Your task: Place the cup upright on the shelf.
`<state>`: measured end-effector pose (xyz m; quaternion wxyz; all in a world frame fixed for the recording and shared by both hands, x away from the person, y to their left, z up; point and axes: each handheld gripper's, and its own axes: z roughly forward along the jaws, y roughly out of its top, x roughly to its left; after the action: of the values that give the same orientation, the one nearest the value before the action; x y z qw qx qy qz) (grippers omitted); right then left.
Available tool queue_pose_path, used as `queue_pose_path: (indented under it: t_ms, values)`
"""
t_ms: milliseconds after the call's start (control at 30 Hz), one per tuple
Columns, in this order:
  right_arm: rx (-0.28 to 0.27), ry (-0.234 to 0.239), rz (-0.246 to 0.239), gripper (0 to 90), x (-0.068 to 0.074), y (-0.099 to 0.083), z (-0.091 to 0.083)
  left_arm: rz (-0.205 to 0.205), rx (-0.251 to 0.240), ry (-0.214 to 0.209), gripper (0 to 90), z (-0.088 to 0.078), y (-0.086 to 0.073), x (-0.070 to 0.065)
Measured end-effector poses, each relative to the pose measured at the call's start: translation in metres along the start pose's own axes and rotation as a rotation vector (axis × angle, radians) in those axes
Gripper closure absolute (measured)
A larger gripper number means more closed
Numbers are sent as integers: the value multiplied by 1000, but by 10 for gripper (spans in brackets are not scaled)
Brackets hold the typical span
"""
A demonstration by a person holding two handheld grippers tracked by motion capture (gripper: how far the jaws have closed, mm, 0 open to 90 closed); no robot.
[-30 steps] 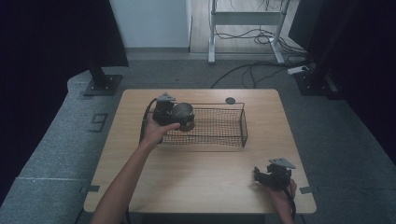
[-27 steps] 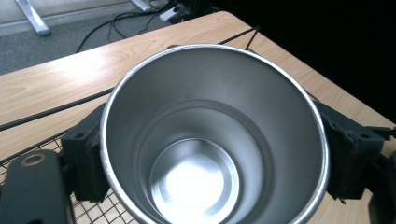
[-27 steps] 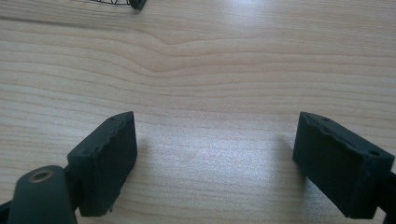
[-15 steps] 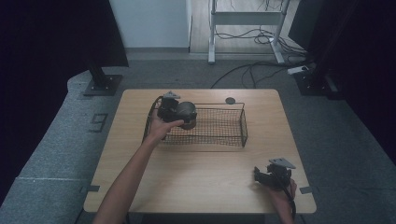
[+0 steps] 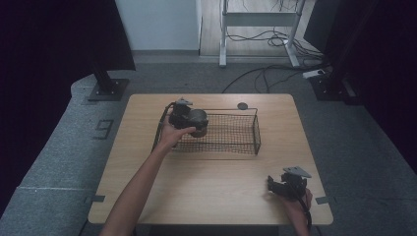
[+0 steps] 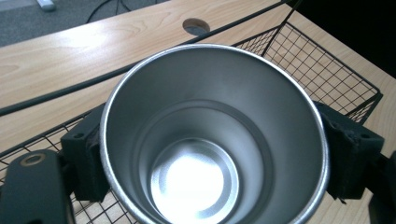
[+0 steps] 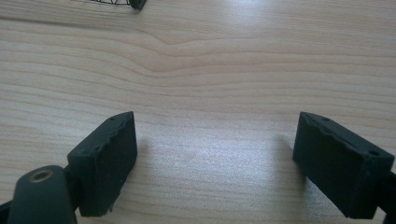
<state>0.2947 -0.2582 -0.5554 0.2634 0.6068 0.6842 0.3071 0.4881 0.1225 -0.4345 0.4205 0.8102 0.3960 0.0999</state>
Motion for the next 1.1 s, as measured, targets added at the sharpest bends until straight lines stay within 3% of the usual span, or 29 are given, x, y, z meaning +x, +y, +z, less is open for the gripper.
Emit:
queue_pose_path:
  t_ms: [233, 600, 1100]
  values:
    - [0, 0, 0, 134, 0, 0, 0, -4, 24, 3, 144, 10, -4, 2]
    - [0, 1, 0, 134, 0, 0, 0, -42, 74, 11, 143, 29, -10, 8]
    - [0, 1, -1, 134, 0, 0, 0, -76, 119, 35, 142, 39, -13, 14]
